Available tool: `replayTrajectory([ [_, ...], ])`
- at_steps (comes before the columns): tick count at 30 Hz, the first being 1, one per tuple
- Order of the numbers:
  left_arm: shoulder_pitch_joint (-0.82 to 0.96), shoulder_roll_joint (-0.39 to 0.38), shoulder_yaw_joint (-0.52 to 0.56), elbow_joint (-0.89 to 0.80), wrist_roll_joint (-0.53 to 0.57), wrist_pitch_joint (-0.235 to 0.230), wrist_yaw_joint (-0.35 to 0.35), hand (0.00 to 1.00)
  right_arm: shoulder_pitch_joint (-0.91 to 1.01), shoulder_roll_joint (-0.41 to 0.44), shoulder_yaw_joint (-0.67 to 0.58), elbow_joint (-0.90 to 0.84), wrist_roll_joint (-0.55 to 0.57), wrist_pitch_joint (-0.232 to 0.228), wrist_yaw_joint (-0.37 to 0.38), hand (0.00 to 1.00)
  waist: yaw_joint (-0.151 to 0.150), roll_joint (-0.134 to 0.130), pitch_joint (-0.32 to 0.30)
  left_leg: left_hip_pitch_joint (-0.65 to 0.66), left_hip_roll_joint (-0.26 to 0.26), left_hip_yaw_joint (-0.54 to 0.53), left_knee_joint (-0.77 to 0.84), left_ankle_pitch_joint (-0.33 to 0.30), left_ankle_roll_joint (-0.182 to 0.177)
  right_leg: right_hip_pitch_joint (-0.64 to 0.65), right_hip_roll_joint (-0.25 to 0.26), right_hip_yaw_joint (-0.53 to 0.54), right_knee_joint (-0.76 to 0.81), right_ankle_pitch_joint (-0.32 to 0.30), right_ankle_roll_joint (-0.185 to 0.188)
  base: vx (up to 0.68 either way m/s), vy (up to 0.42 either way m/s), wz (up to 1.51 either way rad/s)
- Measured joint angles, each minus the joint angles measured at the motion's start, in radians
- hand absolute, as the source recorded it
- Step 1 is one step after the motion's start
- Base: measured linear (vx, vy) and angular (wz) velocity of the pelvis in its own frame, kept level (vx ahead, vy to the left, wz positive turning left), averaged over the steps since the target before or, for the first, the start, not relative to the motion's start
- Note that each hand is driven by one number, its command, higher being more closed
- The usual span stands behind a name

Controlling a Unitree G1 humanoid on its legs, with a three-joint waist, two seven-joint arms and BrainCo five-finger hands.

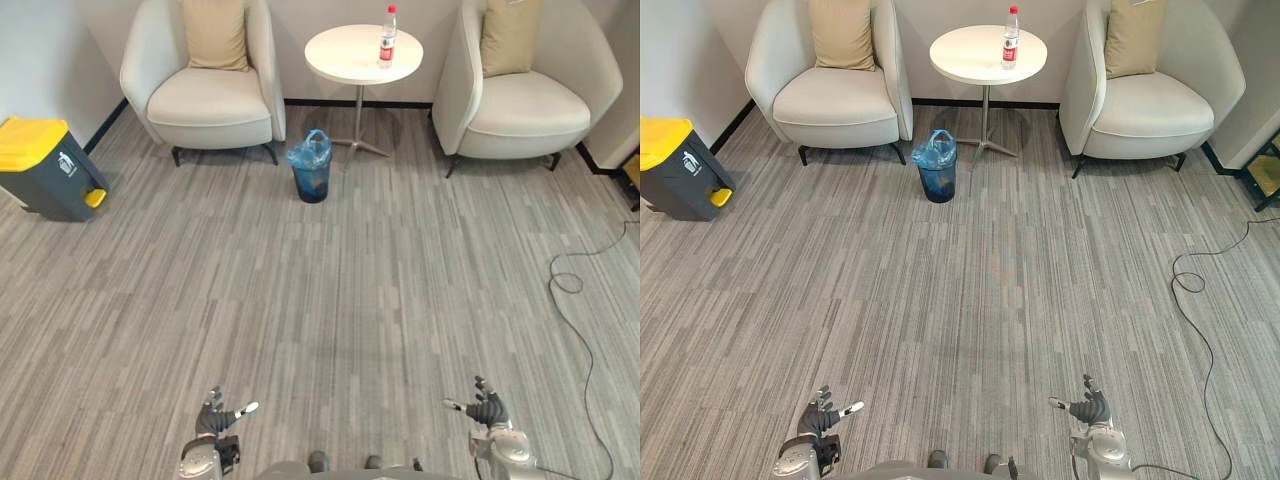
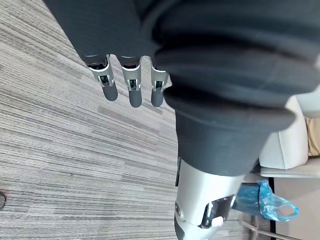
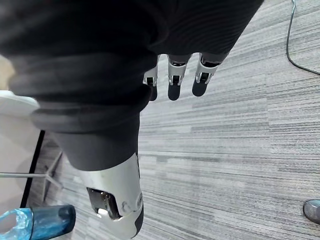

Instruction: Gather rubbish on tea table into small bin, then transfer packed bag to large trash can.

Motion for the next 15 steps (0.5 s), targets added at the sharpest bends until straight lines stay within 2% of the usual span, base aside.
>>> replayTrajectory([
  [3,0.009,0.000,0.003,-0.004,0.002,0.000,-0.003,0.00,0.007,-0.020,-0.002,-0.017,0.004,0.001,0.003,0.00,-0.002,0.010,0.007,-0.001,0.002,-0.002,0.002,0.000,0.000,-0.003,0.001,0.001,0.008,-0.002,0.000,-0.03,-0.014,0.02],
  [9,0.053,0.000,0.004,-0.027,0.000,0.000,-0.005,0.00,0.015,-0.020,-0.020,-0.017,0.052,0.001,0.001,0.00,0.000,0.012,0.008,-0.006,0.012,0.014,0.004,-0.003,0.000,-0.035,0.009,0.023,0.041,-0.008,-0.006,-0.04,-0.013,-0.09],
  [10,0.055,0.000,0.004,-0.029,-0.002,0.000,-0.005,0.00,0.013,-0.018,-0.028,-0.018,0.056,0.002,0.000,0.00,0.000,0.013,0.009,-0.007,0.015,0.019,0.004,-0.008,0.001,-0.041,0.011,0.027,0.048,-0.010,-0.009,-0.05,0.003,-0.24],
  [11,0.056,0.000,0.006,-0.030,-0.006,0.000,-0.005,0.00,0.009,-0.011,-0.052,-0.019,0.066,0.003,-0.007,0.00,0.001,0.018,0.012,-0.014,0.023,0.034,0.012,-0.022,0.018,-0.057,0.019,0.036,0.066,-0.015,-0.015,-0.05,0.004,-0.22],
  [15,0.057,-0.002,0.015,-0.030,-0.010,0.001,-0.004,0.00,0.002,-0.009,-0.055,-0.020,0.090,0.004,-0.010,0.00,0.001,0.019,0.014,-0.048,0.030,0.062,0.051,-0.048,0.012,-0.099,0.022,0.062,0.111,-0.034,-0.012,-0.03,0.005,-0.24],
])
